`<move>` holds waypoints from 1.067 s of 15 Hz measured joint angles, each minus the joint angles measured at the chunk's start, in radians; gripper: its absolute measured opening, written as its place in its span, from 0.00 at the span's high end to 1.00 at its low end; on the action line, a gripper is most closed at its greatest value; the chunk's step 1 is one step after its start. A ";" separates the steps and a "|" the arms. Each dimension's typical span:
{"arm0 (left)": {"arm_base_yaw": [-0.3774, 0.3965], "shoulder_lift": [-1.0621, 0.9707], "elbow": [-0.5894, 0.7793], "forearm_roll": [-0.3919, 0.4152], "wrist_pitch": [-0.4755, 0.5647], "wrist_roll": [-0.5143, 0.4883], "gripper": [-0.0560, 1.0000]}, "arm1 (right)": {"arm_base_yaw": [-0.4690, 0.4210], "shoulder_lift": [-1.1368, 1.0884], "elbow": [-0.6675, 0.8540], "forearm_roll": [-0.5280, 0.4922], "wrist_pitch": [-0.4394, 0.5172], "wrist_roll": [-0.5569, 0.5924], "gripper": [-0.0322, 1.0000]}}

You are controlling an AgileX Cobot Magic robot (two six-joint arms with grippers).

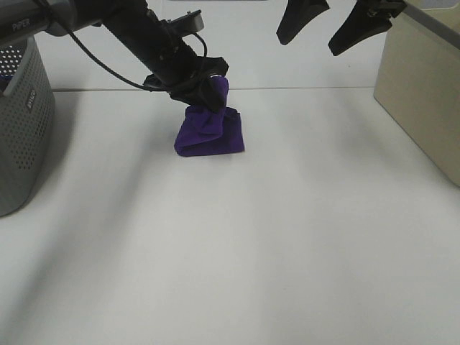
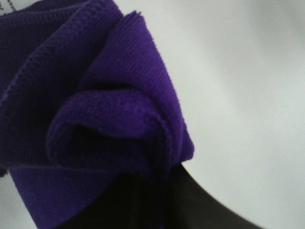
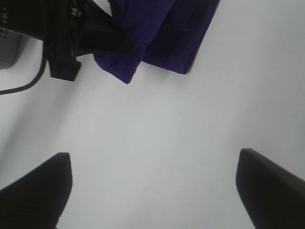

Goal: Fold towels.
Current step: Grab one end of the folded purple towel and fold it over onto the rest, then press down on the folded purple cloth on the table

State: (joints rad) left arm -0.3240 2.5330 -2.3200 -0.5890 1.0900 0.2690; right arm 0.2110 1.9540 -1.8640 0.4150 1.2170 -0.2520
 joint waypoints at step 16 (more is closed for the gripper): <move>0.122 -0.174 -0.001 0.135 0.002 -0.036 0.24 | 0.001 0.039 0.000 0.175 -0.127 -0.383 0.09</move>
State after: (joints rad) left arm -0.2020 2.3590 -2.3210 -0.4540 1.0920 0.2330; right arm 0.2120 1.9930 -1.8640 0.5900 1.0900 -0.6350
